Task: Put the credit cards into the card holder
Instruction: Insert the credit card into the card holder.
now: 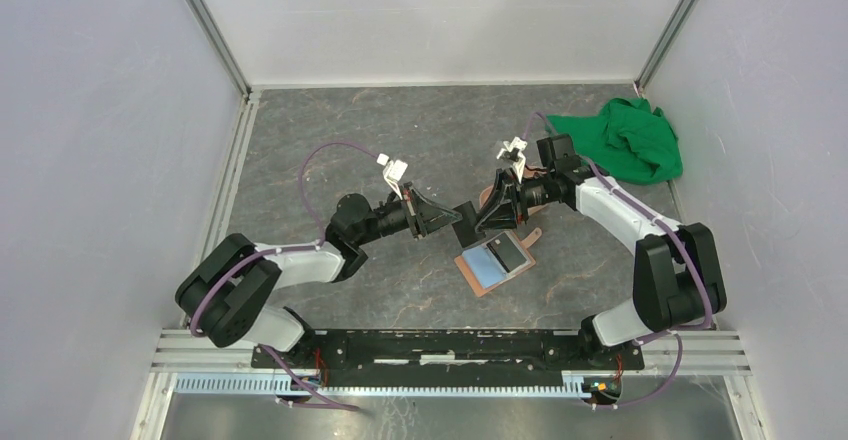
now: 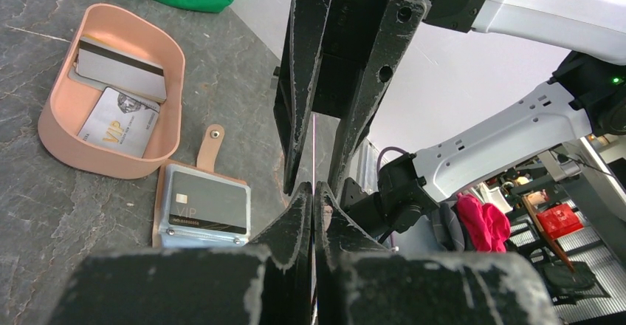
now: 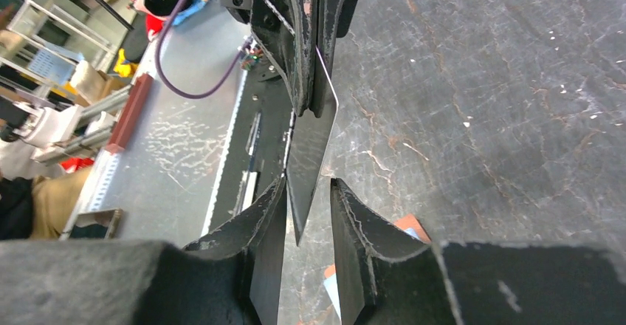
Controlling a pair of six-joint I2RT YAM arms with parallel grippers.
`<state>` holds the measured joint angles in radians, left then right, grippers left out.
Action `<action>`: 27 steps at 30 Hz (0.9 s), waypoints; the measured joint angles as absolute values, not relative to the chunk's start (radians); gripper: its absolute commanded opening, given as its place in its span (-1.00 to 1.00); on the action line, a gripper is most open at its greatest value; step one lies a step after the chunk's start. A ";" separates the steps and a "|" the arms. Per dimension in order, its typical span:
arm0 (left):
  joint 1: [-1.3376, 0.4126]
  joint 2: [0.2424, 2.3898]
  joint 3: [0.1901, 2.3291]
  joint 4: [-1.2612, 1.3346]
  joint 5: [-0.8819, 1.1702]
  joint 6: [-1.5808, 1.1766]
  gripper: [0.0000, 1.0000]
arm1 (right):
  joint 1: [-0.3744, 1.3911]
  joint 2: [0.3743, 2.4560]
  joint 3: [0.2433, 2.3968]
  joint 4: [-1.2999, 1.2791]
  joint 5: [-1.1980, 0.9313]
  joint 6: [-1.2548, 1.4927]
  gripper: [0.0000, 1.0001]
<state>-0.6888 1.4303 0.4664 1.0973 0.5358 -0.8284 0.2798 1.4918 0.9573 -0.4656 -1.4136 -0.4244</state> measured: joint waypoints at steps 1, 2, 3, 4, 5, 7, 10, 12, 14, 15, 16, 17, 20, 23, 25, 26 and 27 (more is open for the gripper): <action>-0.689 1.434 0.466 1.103 0.536 -0.828 -0.96 | 0.280 1.492 0.951 -0.449 -1.419 -0.403 -0.31; -0.689 1.436 0.466 1.108 0.535 -0.828 -0.96 | 0.280 1.492 0.947 -0.435 -1.425 -0.379 -0.31; -0.689 1.439 0.466 1.116 0.535 -0.829 -0.97 | 0.280 1.492 0.945 -0.423 -1.434 -0.362 -0.31; -0.689 1.445 0.466 1.127 0.534 -0.829 -0.96 | 0.280 1.492 0.945 -0.410 -1.444 -0.342 -0.32; -0.689 1.448 0.465 1.136 0.533 -0.829 -0.96 | 0.280 1.492 0.945 -0.403 -1.451 -0.334 -0.33; -0.689 1.454 0.463 1.155 0.533 -0.830 -0.96 | 0.281 1.492 0.945 -0.397 -1.466 -0.314 -0.34; -0.689 1.470 0.459 1.189 0.533 -0.836 -0.96 | 0.282 1.492 0.946 -0.398 -1.475 -0.299 -0.35; -0.689 1.482 0.458 1.211 0.533 -0.848 -0.97 | 0.281 1.493 0.947 -0.398 -1.481 -0.292 -0.32; -0.690 1.494 0.458 1.232 0.532 -0.855 -0.96 | 0.281 1.501 0.952 -0.402 -1.485 -0.288 -0.31; -0.692 1.501 0.458 1.241 0.531 -0.861 -0.96 | 0.281 1.506 0.956 -0.405 -1.485 -0.287 -0.31; -0.693 1.506 0.457 1.246 0.530 -0.864 -0.96 | 0.281 1.512 0.959 -0.406 -1.485 -0.284 -0.30; -0.695 1.511 0.457 1.252 0.529 -0.865 -0.96 | 0.281 1.514 0.961 -0.407 -1.485 -0.284 -0.31; -0.704 1.522 0.457 1.262 0.525 -0.866 -0.96 | 0.282 1.517 0.963 -0.410 -1.484 -0.282 -0.31; -0.716 1.529 0.453 1.271 0.524 -0.866 -0.96 | 0.281 1.518 0.963 -0.408 -1.481 -0.271 -0.32; -0.724 1.530 0.447 1.275 0.522 -0.866 -0.97 | 0.281 1.518 0.963 -0.396 -1.476 -0.248 -0.34; -0.728 1.530 0.444 1.277 0.521 -0.866 -0.96 | 0.281 1.518 0.963 -0.386 -1.472 -0.237 -0.35; -0.731 1.530 0.440 1.281 0.519 -0.866 -0.96 | 0.281 1.518 0.962 -0.368 -1.465 -0.219 -0.36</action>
